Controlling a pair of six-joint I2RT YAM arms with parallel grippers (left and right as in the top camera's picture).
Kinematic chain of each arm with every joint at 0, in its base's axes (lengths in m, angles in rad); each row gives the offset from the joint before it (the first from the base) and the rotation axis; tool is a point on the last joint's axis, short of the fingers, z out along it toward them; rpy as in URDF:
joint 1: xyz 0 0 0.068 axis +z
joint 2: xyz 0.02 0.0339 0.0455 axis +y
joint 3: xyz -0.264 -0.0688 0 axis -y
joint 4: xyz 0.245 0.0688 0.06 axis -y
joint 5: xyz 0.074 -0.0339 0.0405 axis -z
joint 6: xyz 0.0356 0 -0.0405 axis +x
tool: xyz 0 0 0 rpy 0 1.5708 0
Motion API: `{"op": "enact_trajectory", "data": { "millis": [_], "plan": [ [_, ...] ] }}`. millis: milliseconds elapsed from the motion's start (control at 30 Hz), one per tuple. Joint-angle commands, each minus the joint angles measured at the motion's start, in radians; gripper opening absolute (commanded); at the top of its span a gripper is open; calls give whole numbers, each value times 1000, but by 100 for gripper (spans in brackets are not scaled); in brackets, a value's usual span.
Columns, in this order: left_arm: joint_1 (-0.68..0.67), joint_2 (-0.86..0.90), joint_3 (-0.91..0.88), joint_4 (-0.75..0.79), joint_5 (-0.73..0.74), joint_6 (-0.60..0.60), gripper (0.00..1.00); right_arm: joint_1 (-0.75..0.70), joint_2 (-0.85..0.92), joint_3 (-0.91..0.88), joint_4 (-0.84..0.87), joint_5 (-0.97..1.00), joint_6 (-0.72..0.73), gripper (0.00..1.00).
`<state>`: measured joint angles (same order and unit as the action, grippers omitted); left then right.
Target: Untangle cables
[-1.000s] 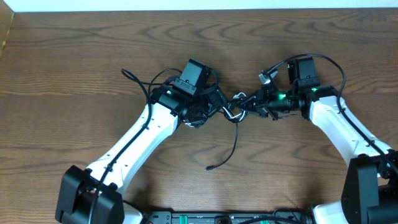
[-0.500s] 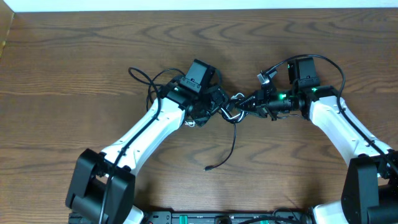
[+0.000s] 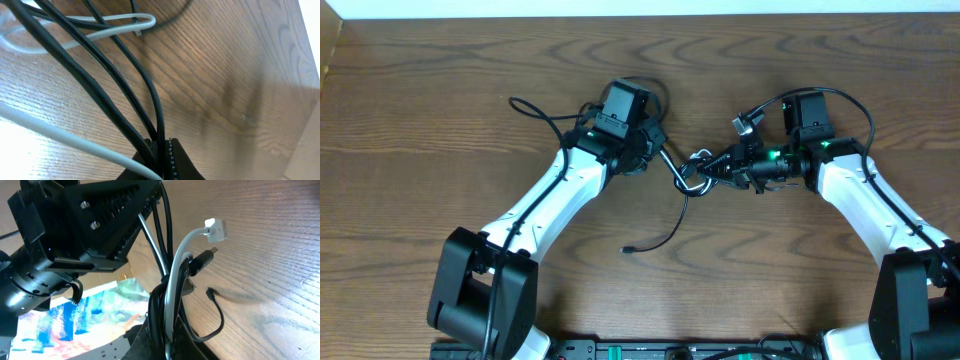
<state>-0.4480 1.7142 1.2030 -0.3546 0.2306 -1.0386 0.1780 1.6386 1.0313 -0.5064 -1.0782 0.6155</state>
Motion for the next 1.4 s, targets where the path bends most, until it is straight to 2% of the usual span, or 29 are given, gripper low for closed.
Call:
{"op": "enact_trajectory", "data": {
  "millis": [0, 267, 300, 333, 367, 533, 567, 633, 767, 800, 933, 1100, 1367],
  "plan": [
    [6, 8, -6, 4, 14, 113, 8, -1, -17, 1, -19, 36, -70, 1],
    [6, -55, -6, -13, 57, 288, 8, 0, -17, 1, -164, 364, -151, 2],
    [6, -62, -6, -44, 57, 288, 7, 0, -17, 1, -183, 415, -151, 5],
    [5, -62, -6, -91, 57, 287, 7, 0, -17, 1, -203, 465, -151, 5],
    [5, -61, -6, -122, 57, 286, 7, 0, -17, 1, -212, 475, -151, 1],
    [-14, -52, -6, -231, 57, 280, 8, 0, -17, 1, -212, 437, -151, 1],
    [-27, -49, -6, -236, 57, 278, 10, 0, -17, 1, -211, 412, -152, 1],
    [-43, -48, -6, -235, 57, 274, 28, 0, -17, 1, -212, 376, -154, 1],
    [-77, -47, -6, -212, 56, 267, 57, 11, -17, 1, -211, 311, -166, 1],
    [-85, -47, -6, -203, 56, 267, 62, 18, -17, 1, -211, 306, -169, 1],
    [-111, -40, -6, -179, 56, 266, 64, 46, -17, 1, -199, 285, -169, 1],
    [-114, 11, -6, -183, 58, 190, 68, 60, -17, 1, -193, 278, -168, 1],
    [-114, 99, -6, -175, 72, 142, 73, 60, -18, 1, -188, 233, -168, 1]
  ]
}}
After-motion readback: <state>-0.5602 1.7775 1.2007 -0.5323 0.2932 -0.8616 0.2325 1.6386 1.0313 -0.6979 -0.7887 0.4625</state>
